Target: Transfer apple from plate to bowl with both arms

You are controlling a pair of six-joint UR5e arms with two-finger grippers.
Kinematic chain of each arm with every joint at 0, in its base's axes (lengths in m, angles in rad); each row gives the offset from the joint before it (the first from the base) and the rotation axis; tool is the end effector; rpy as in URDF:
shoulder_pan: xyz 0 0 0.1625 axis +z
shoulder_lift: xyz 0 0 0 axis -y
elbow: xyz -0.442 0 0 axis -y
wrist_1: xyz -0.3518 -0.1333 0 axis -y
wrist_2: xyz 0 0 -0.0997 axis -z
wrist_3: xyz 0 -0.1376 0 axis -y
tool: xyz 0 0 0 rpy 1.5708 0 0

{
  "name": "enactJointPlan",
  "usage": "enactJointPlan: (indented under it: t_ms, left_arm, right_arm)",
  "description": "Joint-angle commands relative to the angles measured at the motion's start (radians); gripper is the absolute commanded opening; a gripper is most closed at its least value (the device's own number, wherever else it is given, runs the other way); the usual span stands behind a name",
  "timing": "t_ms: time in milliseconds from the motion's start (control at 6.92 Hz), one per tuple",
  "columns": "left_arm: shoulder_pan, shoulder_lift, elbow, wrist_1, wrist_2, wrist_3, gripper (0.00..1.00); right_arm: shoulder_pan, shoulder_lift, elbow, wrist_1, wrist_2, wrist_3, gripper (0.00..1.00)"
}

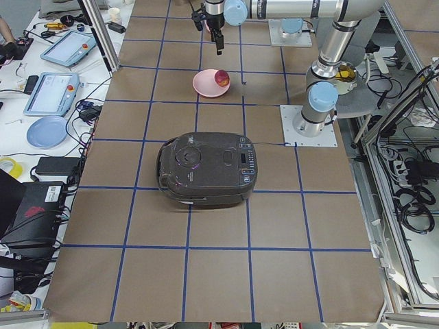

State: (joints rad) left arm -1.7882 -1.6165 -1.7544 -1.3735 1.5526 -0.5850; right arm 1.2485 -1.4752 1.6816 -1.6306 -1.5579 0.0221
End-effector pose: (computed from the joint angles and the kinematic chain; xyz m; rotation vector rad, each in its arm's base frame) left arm -0.2314 -0.4180 0.3834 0.5738 -3.0839 -0.0574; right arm -0.0192 -0.4839 0.3797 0.5325 3.0529 0.2220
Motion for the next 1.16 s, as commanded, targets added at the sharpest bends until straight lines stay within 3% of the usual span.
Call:
enactJointPlan:
  t_ms: [0,289,433,722,867,1011]
  left_arm:
    - [-0.053,-0.037,-0.167,0.213,-0.003,-0.157,1.00]
    - [-0.056,-0.086,-0.299,0.418,-0.005,-0.159,1.00]
    - [-0.056,-0.120,-0.333,0.485,-0.006,-0.159,1.00]
    - [-0.057,-0.172,-0.335,0.553,-0.038,-0.159,1.00]
    - [-0.057,-0.189,-0.335,0.576,-0.040,-0.157,1.00]
    - [-0.060,-0.201,-0.335,0.577,-0.037,-0.153,1.00]
  right_arm:
    - [-0.052,0.074,0.123,-0.230,0.002,-0.059,1.00]
    - [-0.072,0.114,0.254,-0.296,0.008,-0.085,1.00]
    - [-0.072,0.175,0.263,-0.377,-0.004,-0.088,1.00]
    - [-0.072,0.202,0.295,-0.379,-0.005,-0.111,1.00]
    - [-0.072,0.204,0.314,-0.400,0.008,-0.117,0.91]
    - [-0.072,0.204,0.317,-0.400,0.012,-0.117,0.39]
